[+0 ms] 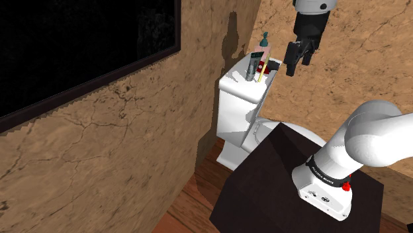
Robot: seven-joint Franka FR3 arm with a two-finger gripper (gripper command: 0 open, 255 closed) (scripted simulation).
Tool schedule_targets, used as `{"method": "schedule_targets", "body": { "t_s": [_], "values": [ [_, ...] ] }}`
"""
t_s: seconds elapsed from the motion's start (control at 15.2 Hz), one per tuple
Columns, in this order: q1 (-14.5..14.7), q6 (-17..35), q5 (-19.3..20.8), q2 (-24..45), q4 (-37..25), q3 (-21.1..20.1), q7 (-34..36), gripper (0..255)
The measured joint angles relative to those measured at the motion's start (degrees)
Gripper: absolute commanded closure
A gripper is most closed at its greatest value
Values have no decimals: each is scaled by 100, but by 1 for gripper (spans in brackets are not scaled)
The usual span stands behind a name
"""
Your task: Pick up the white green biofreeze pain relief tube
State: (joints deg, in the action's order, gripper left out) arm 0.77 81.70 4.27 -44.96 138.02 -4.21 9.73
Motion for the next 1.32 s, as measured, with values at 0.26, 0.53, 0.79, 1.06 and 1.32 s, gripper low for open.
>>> {"method": "schedule_targets", "body": {
  "t_s": [0.26,0.53,0.79,1.06,1.32],
  "values": [
    [67,315,263,81,69,333,-641,0],
    [194,888,687,388,-5,965,-1890,0],
    [368,1553,969,876,-185,1614,-3166,0],
    [608,2167,1020,1485,-517,2213,-4445,0],
    [939,2693,785,2271,-1043,2747,-5741,0]
  ]
}}
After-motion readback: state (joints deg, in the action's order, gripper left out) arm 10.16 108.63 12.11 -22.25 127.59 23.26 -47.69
